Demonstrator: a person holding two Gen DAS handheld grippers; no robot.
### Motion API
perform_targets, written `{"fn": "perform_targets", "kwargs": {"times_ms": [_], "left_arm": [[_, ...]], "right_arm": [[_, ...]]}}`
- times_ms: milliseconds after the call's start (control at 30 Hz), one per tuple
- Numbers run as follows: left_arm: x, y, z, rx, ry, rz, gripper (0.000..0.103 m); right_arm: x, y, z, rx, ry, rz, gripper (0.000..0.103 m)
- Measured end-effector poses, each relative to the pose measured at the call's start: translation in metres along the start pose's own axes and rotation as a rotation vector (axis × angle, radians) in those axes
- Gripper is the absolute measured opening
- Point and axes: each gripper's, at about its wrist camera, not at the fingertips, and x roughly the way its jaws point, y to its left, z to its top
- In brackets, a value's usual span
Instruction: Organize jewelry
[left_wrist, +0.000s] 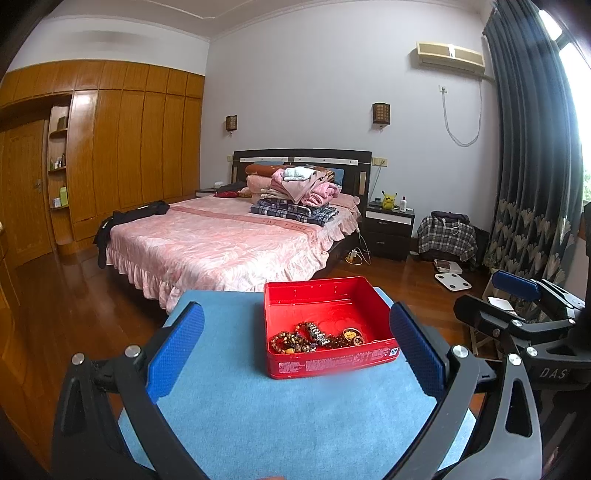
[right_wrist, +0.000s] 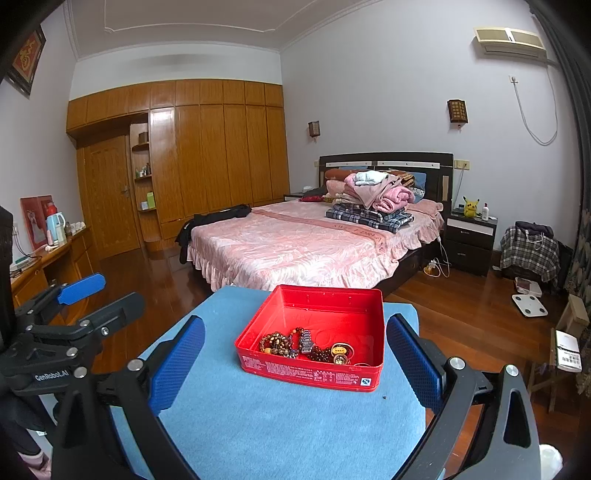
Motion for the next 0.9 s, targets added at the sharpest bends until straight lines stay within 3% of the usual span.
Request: {"fn": "perform_targets", "kwargs": {"times_ms": [900], "left_arm": [[0.0007, -0.0027, -0.0020, 0.001, -0.001, 0.001, 0.097]], "right_arm": [[0.0008, -0.0062, -0.0019, 0.007, 0.010, -0.008, 0.097]]}}
